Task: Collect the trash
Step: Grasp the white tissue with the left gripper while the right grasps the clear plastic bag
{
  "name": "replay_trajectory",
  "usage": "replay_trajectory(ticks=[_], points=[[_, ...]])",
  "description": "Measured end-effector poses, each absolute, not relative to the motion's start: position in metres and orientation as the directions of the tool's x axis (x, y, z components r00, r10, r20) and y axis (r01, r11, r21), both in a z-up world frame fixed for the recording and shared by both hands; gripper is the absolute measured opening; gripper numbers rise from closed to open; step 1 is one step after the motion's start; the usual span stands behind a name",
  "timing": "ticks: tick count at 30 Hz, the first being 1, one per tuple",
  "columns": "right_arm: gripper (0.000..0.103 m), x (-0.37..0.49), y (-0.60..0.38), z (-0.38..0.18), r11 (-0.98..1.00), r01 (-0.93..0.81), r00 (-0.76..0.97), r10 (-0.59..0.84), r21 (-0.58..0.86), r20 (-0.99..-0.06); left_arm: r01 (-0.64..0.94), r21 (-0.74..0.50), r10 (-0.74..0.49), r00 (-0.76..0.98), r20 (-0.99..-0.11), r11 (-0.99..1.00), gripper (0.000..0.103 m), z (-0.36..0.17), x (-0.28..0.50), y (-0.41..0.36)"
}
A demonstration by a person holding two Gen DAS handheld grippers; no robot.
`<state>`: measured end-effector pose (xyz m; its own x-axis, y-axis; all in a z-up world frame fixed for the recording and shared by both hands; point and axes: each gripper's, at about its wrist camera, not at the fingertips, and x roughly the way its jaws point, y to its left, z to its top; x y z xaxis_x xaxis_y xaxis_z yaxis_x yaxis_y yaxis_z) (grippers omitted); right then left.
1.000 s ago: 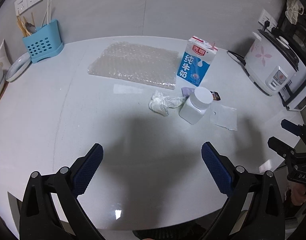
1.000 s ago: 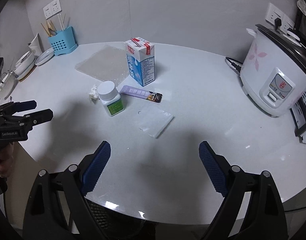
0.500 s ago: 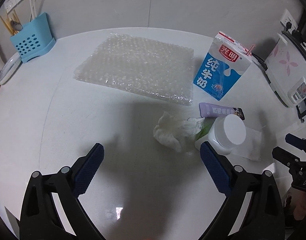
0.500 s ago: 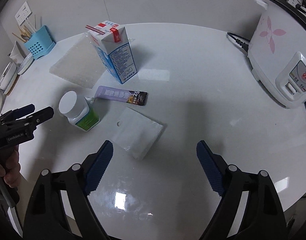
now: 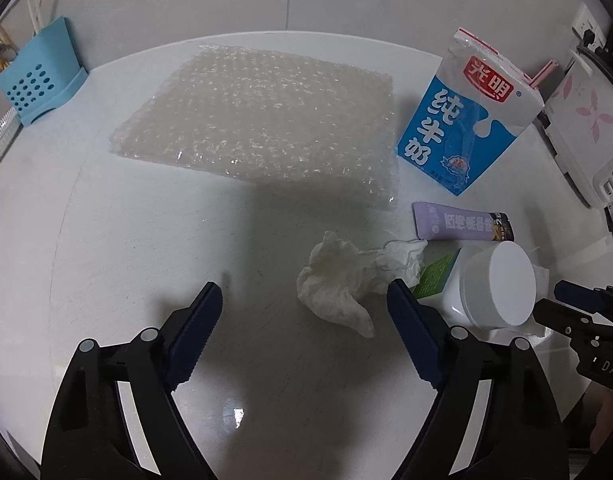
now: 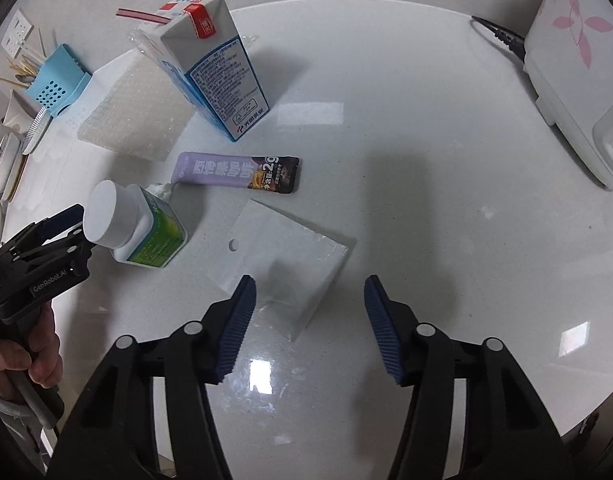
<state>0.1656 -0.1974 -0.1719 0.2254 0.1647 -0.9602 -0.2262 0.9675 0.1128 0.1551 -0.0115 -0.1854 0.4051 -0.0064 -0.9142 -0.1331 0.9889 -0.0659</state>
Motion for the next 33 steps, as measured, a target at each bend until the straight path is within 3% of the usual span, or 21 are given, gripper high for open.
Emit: replay_trajectory(ticks=[8, 11, 14, 20, 33], points=[[0.029, 0.172, -0.194, -0.179, 0.97, -0.211, 0.185, 0.164, 0.124, -0.969, -0.115, -0.07, -0.018, 0.403, -0.915, 0.991, 0.054, -0.188, 0.16, -0.017], [0.025, 0.173, -0.194, -0.182, 0.972, -0.201, 0.172, 0.159, 0.124, -0.972, -0.112, -0.061, -0.012, 0.395, -0.919, 0.992, 0.033, -0.187, 0.162, -0.018], [0.018, 0.174, -0.194, -0.183, 0.973, -0.196, 0.169, 0.156, 0.122, -0.973, -0.111, -0.067, -0.019, 0.389, -0.921, 0.992, 0.023, -0.186, 0.161, -0.019], [0.003, 0.174, -0.194, -0.181, 0.975, -0.188, 0.171, 0.152, 0.119, -0.974, -0.118, -0.068, -0.015, 0.404, -0.915, 0.991, 0.018, -0.18, 0.154, -0.019], [0.002, 0.16, -0.199, -0.163, 0.978, -0.191, 0.239, 0.133, 0.088, -0.962, -0.139, -0.079, -0.01, 0.444, -0.896, 0.987, 0.018, -0.154, 0.127, -0.013]])
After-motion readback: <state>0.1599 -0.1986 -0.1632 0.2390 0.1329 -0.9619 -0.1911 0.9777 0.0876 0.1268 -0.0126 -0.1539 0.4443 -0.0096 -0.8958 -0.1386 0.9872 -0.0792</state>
